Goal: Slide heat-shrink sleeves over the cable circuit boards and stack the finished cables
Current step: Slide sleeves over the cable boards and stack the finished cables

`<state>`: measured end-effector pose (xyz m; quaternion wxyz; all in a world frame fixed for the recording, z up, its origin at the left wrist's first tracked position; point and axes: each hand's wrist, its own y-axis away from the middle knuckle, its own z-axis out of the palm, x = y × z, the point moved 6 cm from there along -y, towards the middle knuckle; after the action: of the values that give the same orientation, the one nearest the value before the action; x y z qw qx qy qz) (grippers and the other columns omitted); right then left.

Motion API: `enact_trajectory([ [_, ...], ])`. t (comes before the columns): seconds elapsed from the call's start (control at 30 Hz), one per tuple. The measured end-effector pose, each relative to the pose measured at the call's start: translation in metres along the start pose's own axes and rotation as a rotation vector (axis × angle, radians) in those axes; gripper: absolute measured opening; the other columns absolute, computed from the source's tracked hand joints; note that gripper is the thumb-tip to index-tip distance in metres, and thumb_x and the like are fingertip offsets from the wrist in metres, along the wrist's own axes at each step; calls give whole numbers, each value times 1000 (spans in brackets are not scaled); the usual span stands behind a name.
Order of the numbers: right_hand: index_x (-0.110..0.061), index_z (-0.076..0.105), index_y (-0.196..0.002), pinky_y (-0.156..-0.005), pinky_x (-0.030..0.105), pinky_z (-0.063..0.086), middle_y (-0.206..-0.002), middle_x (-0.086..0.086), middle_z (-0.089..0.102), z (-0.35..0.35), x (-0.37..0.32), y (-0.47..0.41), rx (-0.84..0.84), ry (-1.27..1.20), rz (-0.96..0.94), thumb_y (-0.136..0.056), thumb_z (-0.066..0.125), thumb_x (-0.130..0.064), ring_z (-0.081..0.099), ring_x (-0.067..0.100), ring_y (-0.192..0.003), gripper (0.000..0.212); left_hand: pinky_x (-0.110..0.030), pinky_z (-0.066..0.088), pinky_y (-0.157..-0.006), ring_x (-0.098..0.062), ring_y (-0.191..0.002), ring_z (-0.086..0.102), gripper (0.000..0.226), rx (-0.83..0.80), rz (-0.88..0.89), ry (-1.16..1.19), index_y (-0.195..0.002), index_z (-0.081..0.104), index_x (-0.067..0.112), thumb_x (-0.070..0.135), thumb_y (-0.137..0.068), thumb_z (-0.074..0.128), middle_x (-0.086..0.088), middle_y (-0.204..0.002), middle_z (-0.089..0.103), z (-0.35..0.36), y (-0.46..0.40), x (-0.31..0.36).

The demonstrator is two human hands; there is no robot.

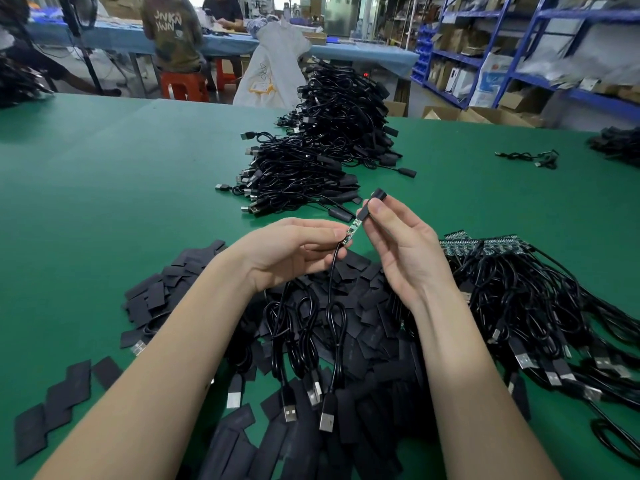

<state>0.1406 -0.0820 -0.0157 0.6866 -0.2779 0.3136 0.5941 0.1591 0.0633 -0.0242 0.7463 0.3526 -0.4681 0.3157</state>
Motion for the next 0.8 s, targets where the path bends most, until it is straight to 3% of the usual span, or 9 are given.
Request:
enact_trajectory([
  [0.2, -11, 81, -86, -76, 17, 57, -90, 5, 78, -1, 1, -2, -87, 50, 62, -70, 78, -10, 75, 11, -85, 16, -14, 56, -68, -7, -69, 68, 12, -27, 1, -30, -80, 83, 17, 16, -75, 72, 0, -81, 73, -1, 1, 1],
  [0.3, -4, 72, -102, -76, 18, 57, -94, 7, 78, -2, 4, -2, -108, 31, 115, -70, 78, -8, 75, 13, -88, 33, -14, 56, -66, -8, -69, 68, 12, -27, 6, -27, -80, 82, 16, 14, -76, 71, -1, -78, 71, -2, 0, 2],
  [0.47, -3, 72, -100, -76, 19, 58, -95, 10, 78, 0, 5, -3, -94, 134, 79, -65, 80, -7, 76, 15, -88, 35, -14, 55, -64, -9, -70, 69, 9, 45, 37, 31, -92, 75, 9, 9, -85, 69, -1, -77, 70, -3, -1, 2],
  [0.57, 0, 70, -105, -75, 20, 58, -93, 9, 77, -4, 4, -3, -23, 104, 51, -65, 80, -7, 75, 15, -86, 42, -15, 54, -61, -12, -71, 70, 10, 107, 105, 42, -86, 62, 13, 6, -89, 69, -2, -76, 70, -3, -2, 3],
  [0.7, -2, 70, -100, -75, 20, 59, -94, 9, 77, -12, 5, -5, 83, 9, 42, -78, 78, 1, 75, 14, -86, 23, -20, 51, -74, -16, -78, 67, 13, 131, 271, -138, -87, 63, 12, 4, -87, 73, 0, -77, 69, 3, -3, 12],
  [0.8, -3, 72, -93, -75, 20, 59, -95, 9, 77, -15, 5, -5, 121, -17, 48, -84, 76, 2, 75, 14, -88, 11, -14, 49, -71, -7, -71, 66, 18, 240, 373, -397, -89, 69, 13, 0, -82, 79, -1, -83, 69, 3, 1, 18],
])
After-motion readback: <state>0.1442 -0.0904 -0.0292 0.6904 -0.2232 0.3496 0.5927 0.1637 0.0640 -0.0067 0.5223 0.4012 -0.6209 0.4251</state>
